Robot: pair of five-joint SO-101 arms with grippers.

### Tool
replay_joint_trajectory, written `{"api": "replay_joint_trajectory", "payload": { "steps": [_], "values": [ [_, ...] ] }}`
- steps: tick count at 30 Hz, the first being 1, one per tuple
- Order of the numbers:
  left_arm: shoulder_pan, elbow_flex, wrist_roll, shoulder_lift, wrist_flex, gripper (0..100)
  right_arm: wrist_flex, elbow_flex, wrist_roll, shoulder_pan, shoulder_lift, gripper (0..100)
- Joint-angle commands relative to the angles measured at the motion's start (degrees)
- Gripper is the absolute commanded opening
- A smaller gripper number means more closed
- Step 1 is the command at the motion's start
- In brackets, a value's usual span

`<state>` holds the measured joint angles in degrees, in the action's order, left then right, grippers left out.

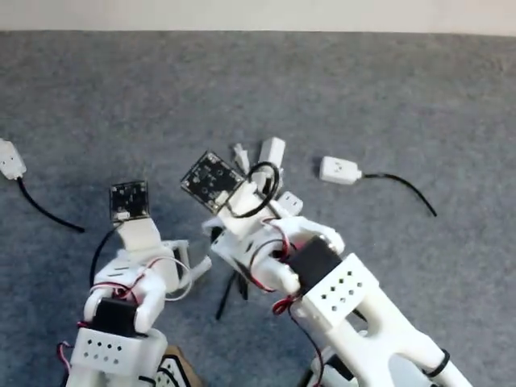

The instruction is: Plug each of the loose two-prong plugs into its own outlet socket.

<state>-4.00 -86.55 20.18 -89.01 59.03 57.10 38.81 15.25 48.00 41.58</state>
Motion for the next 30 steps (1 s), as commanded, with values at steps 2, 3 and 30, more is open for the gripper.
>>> {"api": "replay_joint_trajectory", "payload": {
  "steps": [2, 3, 30],
  "values": [
    [6.2, 6.5, -0.3, -0.1, 0.3, 34, 2.5, -2.9, 2.2, -3.6, -0.5, 0.5],
    [7.1, 7.6, -0.3, 0.0, 0.3, 34, 2.8, -2.5, 2.2, -3.7, -0.5, 0.5],
    [5.8, 15.0, -3.7, 2.1, 3.3, 34, 3.0, -0.9, -0.7, 1.1, -0.5, 0.5]
  ]
}}
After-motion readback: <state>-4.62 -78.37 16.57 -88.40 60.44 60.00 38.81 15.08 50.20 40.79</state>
